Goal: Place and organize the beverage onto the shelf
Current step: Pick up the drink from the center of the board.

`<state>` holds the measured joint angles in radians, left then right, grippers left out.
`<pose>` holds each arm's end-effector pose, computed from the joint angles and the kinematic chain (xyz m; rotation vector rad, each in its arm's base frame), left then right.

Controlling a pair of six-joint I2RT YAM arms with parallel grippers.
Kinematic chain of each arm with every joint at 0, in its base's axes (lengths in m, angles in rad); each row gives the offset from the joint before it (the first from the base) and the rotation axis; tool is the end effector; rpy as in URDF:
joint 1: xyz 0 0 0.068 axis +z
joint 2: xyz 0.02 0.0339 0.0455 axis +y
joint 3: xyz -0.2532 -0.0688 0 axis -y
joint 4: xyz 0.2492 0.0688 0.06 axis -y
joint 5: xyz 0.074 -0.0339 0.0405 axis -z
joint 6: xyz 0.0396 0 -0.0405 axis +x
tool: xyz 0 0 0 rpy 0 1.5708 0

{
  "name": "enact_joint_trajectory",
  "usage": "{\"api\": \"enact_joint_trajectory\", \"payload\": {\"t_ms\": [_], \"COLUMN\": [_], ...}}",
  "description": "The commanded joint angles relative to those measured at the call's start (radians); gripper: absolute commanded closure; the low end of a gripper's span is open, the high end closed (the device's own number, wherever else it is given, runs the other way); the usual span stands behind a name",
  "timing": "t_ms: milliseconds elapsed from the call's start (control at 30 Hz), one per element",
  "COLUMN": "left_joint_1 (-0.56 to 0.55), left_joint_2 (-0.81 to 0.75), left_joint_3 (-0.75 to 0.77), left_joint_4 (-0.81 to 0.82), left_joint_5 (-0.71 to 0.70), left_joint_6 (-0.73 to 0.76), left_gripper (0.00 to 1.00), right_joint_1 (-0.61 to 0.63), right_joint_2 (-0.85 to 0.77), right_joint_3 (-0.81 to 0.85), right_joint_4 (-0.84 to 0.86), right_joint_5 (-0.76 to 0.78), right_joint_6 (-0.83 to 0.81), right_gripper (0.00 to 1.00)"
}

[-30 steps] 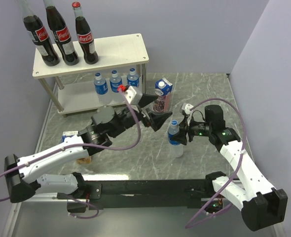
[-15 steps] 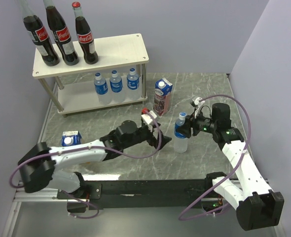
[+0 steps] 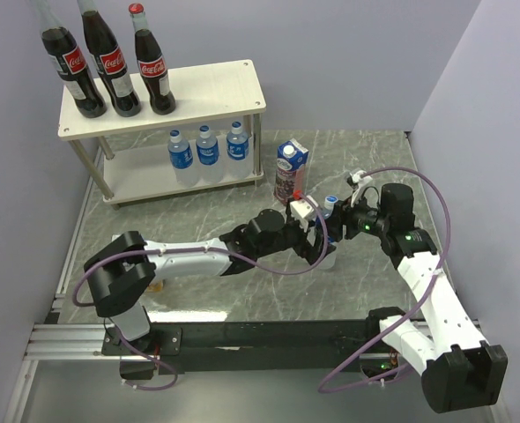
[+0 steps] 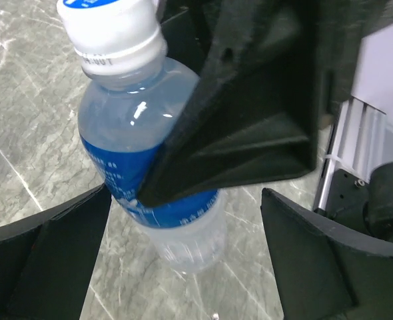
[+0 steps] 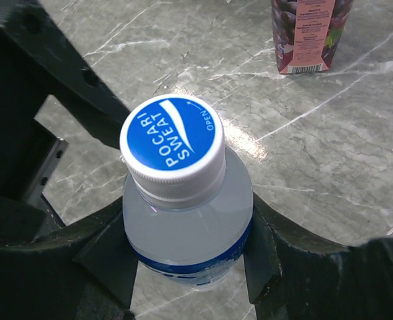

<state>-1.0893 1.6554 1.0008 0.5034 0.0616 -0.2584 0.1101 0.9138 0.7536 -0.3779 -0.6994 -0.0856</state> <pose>0.1775 -0.3449 0.2446 0.7863 1.6620 -1.0296 0.2064 0.0485 0.2800 -0.6108 1.9606 0.7473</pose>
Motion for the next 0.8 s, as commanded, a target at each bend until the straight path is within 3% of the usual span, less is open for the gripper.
{"api": "enact_joint_trajectory", "payload": {"t_ms": [0, 233, 400, 633, 733, 767], "left_joint_1": [-0.006, -0.004, -0.004, -0.004, -0.004, -0.006], "left_joint_2": [0.036, 0.09, 0.118, 0.096, 0.095, 0.095], "left_joint_3": [0.064, 0.159, 0.208, 0.197, 0.199, 0.199], "left_joint_4": [0.017, -0.066, -0.12, -0.101, -0.089, -0.079], "left_joint_5": [-0.023, -0.052, -0.059, -0.083, -0.071, -0.069], "left_joint_6": [-0.028, -0.045, -0.062, -0.074, -0.077, -0.079], "left_gripper": [0.01, 0.06, 0.2, 0.31, 0.39, 0.5], "right_joint_1": [-0.007, -0.007, -0.009, -0.007, -0.007, -0.007], "right_joint_2": [-0.044, -0.069, -0.082, -0.079, -0.078, -0.079], "right_joint_3": [0.062, 0.055, 0.049, 0.052, 0.05, 0.052], "right_joint_4": [0.129, 0.137, 0.146, 0.135, 0.135, 0.135], "right_joint_5": [-0.051, -0.089, -0.106, -0.134, -0.144, -0.149], "right_joint_6": [0.035, 0.032, 0.026, 0.012, 0.012, 0.014], "right_gripper": [1.0, 1.0, 1.0, 1.0, 1.0, 1.0]}}
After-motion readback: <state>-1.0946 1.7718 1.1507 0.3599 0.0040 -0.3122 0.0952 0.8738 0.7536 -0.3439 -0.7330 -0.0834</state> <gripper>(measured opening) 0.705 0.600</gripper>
